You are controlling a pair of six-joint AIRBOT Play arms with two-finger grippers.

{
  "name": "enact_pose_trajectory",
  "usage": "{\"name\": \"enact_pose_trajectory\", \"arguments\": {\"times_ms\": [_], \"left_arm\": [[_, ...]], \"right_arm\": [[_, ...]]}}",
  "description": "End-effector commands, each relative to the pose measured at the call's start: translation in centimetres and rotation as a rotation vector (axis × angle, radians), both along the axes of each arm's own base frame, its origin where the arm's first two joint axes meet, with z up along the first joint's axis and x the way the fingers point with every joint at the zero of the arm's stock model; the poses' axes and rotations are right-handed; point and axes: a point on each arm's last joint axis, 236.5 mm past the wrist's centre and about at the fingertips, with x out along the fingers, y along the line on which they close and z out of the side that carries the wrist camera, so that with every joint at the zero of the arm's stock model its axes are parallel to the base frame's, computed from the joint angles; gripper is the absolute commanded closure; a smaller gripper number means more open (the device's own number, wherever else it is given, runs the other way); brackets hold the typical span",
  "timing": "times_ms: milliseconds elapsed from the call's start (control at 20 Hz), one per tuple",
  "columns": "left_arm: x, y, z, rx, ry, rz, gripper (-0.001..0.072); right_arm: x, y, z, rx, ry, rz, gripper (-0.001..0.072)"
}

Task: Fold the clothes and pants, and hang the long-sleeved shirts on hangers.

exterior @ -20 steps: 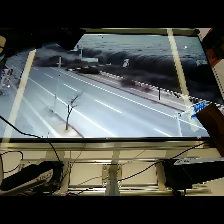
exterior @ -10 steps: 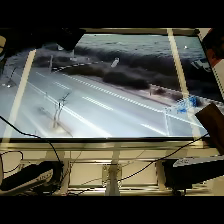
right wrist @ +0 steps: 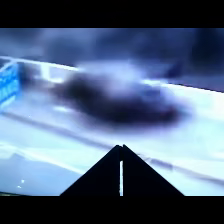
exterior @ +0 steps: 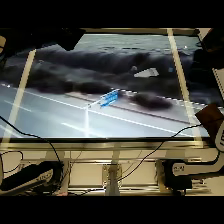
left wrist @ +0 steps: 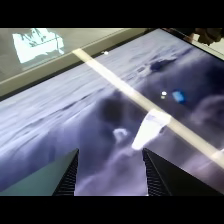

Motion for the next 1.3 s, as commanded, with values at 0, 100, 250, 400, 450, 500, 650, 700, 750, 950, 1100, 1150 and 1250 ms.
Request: {"name": "enact_pose_trajectory", "arguments": {"times_ms": [0, 100, 250, 400, 450, 500, 650, 700, 750, 950, 1100, 1150, 1250], "left_arm": [[0.0, 0.0, 0.0, 0.000, 0.000, 0.001, 0.0272], [0.0, 0.0, 0.0, 0.000, 0.000, 0.001, 0.0272], [0.0, 0.0, 0.0, 0.000, 0.000, 0.001, 0.0271], [0.0, 0.0, 0.0, 0.000, 0.000, 0.001, 0.0271], [0.0, 0.0, 0.0, 0.000, 0.000, 0.001, 0.0272], [0.0, 0.0, 0.0, 0.000, 0.000, 0.001, 0.0271], [0.0, 0.0, 0.0, 0.000, 0.000, 0.001, 0.0272], [0.0, 0.0, 0.0, 0.000, 0.000, 0.001, 0.0272], [0.0, 0.0, 0.0, 0.000, 0.000, 0.001, 0.0272], [0.0, 0.0, 0.0, 0.000, 0.000, 0.001, 0.0272], [0.0, 0.0, 0.0, 0.000, 0.000, 0.001, 0.0272], [0.0, 0.0, 0.0, 0.000, 0.000, 0.001, 0.0271], [0.0, 0.0, 0.0, 0.000, 0.000, 0.001, 0.0271]], "right_arm": [[-1.4, 6.0, 1.5, -0.226, -0.036, 0.201, 0.0697], [-1.7, 8.2, 1.4, -0.229, -0.038, 0.260, 0.0696], [-1.7, 9.3, 0.9, -0.211, -0.033, 0.284, 0.0696], [-1.2, 9.6, 1.2, -0.201, -0.061, 0.286, 0.0696], [-1.1, 9.6, 1.2, -0.201, -0.065, 0.286, 0.0696], [-1.1, 9.6, 1.2, -0.201, -0.065, 0.286, 0.0696], [-1.1, 9.6, 1.2, -0.201, -0.065, 0.286, 0.0696], [-1.1, 9.6, 1.2, -0.201, -0.064, 0.286, 0.0696], [-1.1, 9.6, 1.2, -0.201, -0.065, 0.286, 0.0696], [-1.1, 9.6, 1.2, -0.201, -0.065, 0.286, 0.0696], [-1.1, 9.6, 1.2, -0.201, -0.065, 0.286, 0.0696], [-1.1, 9.6, 1.2, -0.201, -0.065, 0.286, 0.0696], [-1.1, 9.6, 1.2, -0.201, -0.065, 0.286, 0.0696]]}}
